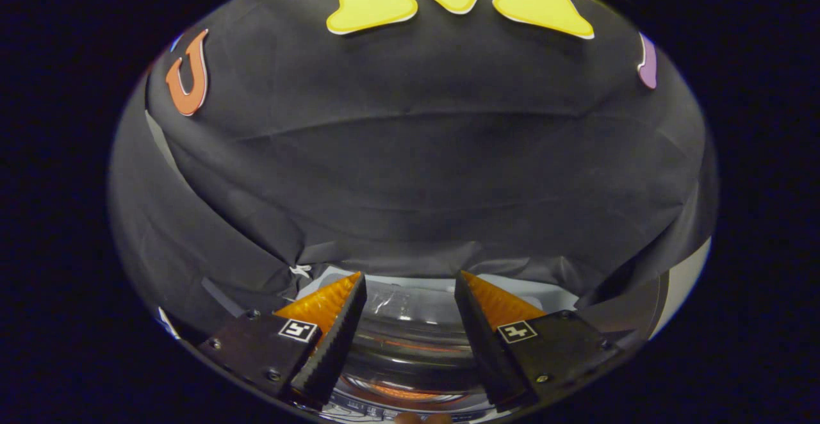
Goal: Put the clothes into the washing machine and then close the washing machine lid.
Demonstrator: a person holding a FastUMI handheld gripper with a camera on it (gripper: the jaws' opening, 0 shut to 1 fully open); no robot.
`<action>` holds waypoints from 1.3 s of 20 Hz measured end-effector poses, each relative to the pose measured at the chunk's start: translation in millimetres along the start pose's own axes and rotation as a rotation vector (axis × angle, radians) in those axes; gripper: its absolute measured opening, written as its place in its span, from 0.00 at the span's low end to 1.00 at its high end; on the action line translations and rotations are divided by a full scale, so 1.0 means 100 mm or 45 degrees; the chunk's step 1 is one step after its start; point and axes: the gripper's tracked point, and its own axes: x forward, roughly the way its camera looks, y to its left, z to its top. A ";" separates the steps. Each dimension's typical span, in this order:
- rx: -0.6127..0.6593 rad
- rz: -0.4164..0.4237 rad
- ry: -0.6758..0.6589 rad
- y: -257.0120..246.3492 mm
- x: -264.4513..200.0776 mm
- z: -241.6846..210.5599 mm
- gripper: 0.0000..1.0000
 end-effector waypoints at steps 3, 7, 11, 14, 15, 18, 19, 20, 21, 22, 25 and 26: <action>-0.004 -0.003 -0.013 0.00 0.00 0.01 0.88; -0.009 -0.008 -0.016 0.01 0.03 0.01 0.88; -0.008 -0.017 -0.018 0.00 -0.01 -0.03 0.88; -0.009 -0.023 -0.038 -0.01 -0.02 -0.03 0.88; -0.010 -0.025 -0.044 -0.01 -0.01 -0.04 0.88; -0.016 -0.026 -0.053 0.00 -0.01 -0.05 0.89; -0.016 -0.026 -0.057 0.00 0.00 -0.05 0.89; -0.018 -0.026 -0.058 0.00 0.01 -0.04 0.89; -0.017 -0.027 -0.058 0.00 0.00 -0.04 0.89; -0.018 -0.028 -0.058 0.00 0.00 -0.05 0.89; -0.022 -0.029 -0.069 -0.01 0.01 -0.06 0.89; -0.022 -0.030 -0.073 -0.01 0.01 -0.06 0.89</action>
